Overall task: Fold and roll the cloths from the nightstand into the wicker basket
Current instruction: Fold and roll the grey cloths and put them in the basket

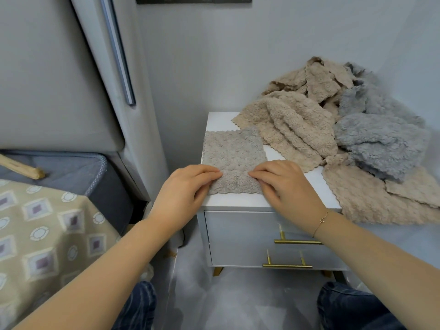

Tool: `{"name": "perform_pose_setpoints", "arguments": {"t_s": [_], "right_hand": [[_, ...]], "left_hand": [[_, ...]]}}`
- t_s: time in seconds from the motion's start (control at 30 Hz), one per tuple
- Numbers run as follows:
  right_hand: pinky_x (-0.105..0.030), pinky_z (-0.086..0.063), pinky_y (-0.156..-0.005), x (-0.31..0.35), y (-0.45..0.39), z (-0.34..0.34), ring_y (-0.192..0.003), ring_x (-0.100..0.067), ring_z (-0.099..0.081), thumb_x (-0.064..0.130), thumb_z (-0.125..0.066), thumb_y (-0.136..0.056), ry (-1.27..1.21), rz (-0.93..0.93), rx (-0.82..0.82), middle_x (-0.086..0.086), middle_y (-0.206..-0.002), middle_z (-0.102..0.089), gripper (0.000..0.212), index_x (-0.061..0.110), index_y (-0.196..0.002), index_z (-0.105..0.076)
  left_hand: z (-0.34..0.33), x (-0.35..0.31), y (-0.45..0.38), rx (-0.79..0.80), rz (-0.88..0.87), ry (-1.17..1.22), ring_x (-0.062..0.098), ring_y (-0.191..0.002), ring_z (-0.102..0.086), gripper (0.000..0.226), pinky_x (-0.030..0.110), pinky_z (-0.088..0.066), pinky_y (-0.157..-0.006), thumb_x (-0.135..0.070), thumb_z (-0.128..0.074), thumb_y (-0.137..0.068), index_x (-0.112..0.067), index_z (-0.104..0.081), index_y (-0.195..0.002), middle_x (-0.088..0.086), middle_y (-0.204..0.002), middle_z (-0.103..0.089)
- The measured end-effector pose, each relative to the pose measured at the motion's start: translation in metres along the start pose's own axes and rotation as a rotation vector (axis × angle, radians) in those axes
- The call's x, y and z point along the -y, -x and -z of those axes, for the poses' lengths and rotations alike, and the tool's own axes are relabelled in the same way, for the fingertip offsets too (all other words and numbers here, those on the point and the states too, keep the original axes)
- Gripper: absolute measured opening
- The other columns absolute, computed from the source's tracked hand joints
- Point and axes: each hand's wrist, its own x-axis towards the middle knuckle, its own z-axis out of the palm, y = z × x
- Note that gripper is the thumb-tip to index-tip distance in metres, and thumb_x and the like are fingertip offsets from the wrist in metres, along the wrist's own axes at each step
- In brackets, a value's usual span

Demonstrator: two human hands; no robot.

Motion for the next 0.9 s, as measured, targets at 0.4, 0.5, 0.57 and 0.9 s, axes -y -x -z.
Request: {"name": "perform_pose_setpoints", "arguments": {"t_s": [0.4, 0.5, 0.57, 0.9], "right_hand": [[-0.033, -0.037, -0.108, 0.005, 0.018, 0.006, -0.129, -0.012, -0.042, 0.063, -0.053, -0.08, -0.091, -0.128, 0.271, 0.004, -0.139, -0.049, 0.075, 0.018, -0.14, -0.046], [-0.036, -0.041, -0.103, 0.006, 0.025, 0.005, -0.124, -0.011, -0.045, 0.053, -0.061, -0.081, -0.119, -0.133, 0.225, 0.005, -0.133, -0.052, 0.064, 0.021, -0.136, -0.049], [-0.034, -0.043, -0.1, 0.007, 0.029, 0.006, -0.12, -0.011, -0.048, 0.043, -0.065, -0.082, -0.124, -0.124, 0.185, 0.005, -0.128, -0.056, 0.056, 0.021, -0.131, -0.053], [-0.031, -0.046, -0.085, 0.01, 0.029, 0.011, -0.098, -0.017, -0.058, 0.026, -0.076, -0.076, -0.064, -0.071, 0.089, 0.002, -0.103, -0.066, 0.033, 0.016, -0.106, -0.066]], "left_hand": [[-0.008, -0.002, 0.012, 0.195, 0.033, -0.014, 0.012, -0.136, -0.039, 0.076, 0.037, -0.036, -0.111, -0.064, -0.053, -0.083, -0.021, -0.041, -0.144, -0.005, -0.148, -0.044], [-0.01, -0.004, 0.016, 0.165, 0.029, 0.003, 0.013, -0.127, -0.048, 0.072, 0.042, -0.043, -0.103, -0.061, -0.062, -0.077, -0.025, -0.046, -0.138, -0.008, -0.138, -0.052], [-0.011, -0.007, 0.021, 0.105, 0.0, -0.019, 0.014, -0.12, -0.054, 0.062, 0.039, -0.046, -0.097, -0.049, -0.071, -0.078, -0.024, -0.052, -0.132, -0.008, -0.13, -0.058], [-0.006, -0.019, 0.025, -0.02, -0.065, -0.115, 0.012, -0.096, -0.06, 0.028, 0.025, -0.039, -0.084, -0.031, -0.061, -0.088, -0.025, -0.062, -0.115, -0.011, -0.111, -0.065]]}}
